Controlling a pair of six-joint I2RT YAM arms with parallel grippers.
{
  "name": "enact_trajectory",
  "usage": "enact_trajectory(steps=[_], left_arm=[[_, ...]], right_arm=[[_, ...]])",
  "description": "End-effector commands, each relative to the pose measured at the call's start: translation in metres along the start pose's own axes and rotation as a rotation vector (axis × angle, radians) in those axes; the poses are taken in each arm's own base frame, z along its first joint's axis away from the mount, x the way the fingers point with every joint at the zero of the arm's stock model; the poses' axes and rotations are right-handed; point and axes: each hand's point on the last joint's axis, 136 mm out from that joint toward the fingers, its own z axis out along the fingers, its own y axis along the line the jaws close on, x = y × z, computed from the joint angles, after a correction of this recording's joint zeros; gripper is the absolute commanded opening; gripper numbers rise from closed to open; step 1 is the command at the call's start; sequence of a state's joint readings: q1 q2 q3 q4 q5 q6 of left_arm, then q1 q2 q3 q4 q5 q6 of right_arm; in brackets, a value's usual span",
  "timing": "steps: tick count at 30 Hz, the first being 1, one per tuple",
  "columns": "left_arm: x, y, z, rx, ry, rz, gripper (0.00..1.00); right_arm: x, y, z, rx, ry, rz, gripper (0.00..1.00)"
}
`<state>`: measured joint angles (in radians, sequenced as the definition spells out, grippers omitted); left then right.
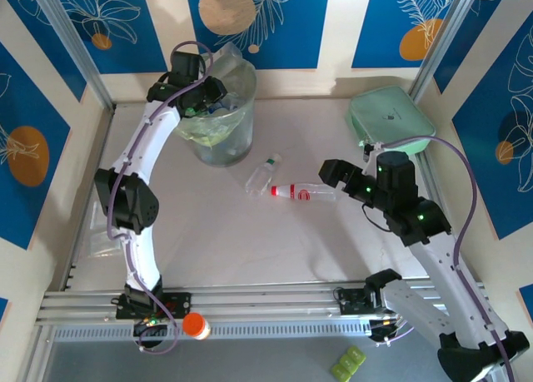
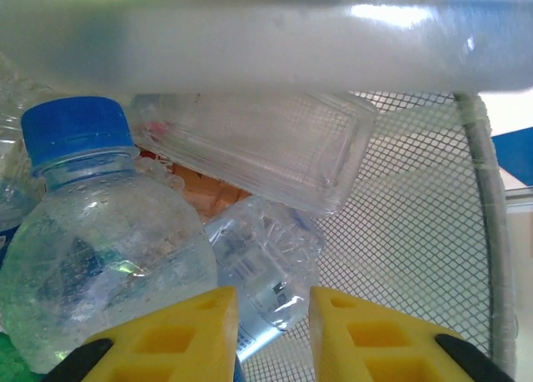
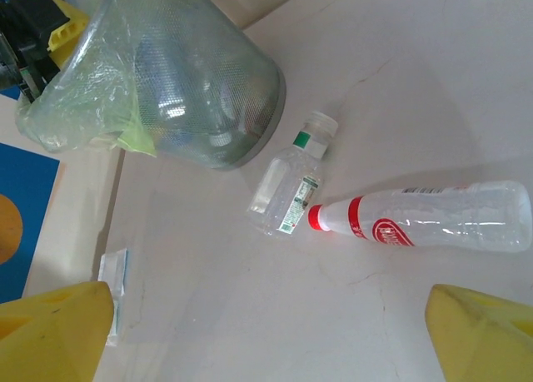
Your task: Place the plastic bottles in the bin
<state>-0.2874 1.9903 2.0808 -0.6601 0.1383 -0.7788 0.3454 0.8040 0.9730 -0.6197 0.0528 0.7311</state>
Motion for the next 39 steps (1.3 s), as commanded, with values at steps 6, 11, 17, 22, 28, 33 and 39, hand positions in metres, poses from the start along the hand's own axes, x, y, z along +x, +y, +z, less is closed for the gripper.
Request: enact_trajectory(steps=[6, 11, 17, 22, 28, 33, 39], left_arm=[[-0.020, -0.054, -0.080, 0.155, -0.080, 0.083, 0.40], [-0.014, -0.063, -0.135, 0.163, -0.116, 0.134, 0.51], [0.045, -0.048, -0.181, 0.152, -0.104, 0.157, 0.74], [0.087, -0.003, -0.190, 0.098, -0.066, 0.084, 0.93], [0.120, 0.032, -0.196, 0.052, -0.017, 0.019, 0.99], [0.122, 0.046, -0.203, 0.043, -0.073, -0.010, 0.99], [0.122, 0.045, -0.209, 0.066, -0.097, 0.028, 0.99]], right_arm=[[0.003, 0.015, 0.001, -0.046, 0.059, -0.119, 0.95], [0.004, 0.002, 0.009, 0.043, 0.096, -0.133, 0.98], [0.006, -0.021, 0.025, 0.234, 0.087, -0.149, 0.99], [0.008, -0.047, 0.045, 0.393, 0.108, 0.014, 0.99], [0.034, -0.076, 0.075, 0.602, 0.231, 0.427, 0.91], [0.055, -0.090, 0.092, 0.767, 0.280, 0.671, 0.87], [0.066, -0.108, 0.125, 0.818, 0.308, 0.879, 0.95]])
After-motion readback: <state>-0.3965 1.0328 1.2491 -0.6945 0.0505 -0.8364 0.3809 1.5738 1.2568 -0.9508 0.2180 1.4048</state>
